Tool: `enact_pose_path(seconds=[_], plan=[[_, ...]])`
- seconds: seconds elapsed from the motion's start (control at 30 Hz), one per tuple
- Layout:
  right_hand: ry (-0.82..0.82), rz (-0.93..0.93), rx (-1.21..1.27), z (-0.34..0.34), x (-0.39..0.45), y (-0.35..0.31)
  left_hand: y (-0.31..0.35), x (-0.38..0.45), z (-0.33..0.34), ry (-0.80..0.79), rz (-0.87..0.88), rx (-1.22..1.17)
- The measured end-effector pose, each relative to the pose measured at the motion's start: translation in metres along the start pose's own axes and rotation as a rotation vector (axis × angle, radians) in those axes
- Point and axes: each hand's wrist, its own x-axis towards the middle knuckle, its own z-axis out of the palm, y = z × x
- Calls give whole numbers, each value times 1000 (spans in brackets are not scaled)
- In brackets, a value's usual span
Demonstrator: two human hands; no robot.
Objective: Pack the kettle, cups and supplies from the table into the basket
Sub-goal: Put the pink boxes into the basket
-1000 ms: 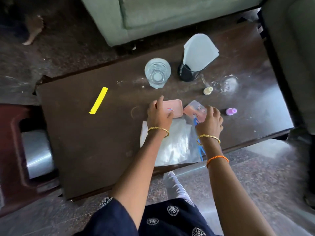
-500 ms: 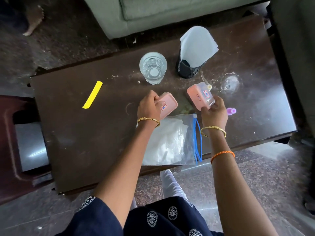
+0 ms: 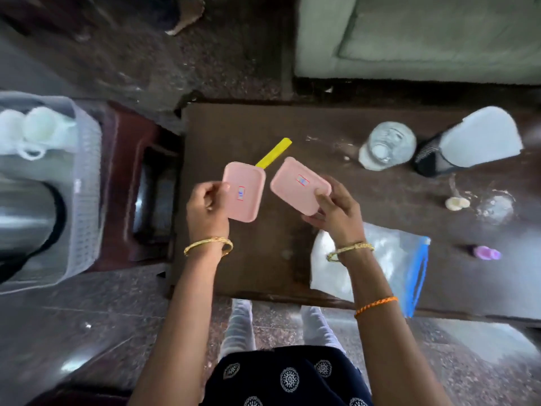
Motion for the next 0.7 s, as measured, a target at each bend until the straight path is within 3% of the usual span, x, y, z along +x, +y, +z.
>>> enact_pose_path(seconds=[0.13, 0.33, 0.47, 0.7], plan=[[-187, -65, -111, 96, 9, -15, 0, 31, -87, 158, 40, 37], [-278, -173, -218, 231, 9, -34, -6, 68, -181, 482, -8, -11], [-372, -265, -368, 319, 6, -35, -19, 87, -217, 594, -99, -39], [-465, -467, -1067, 412, 15, -18, -37, 96, -236, 627, -190, -29]])
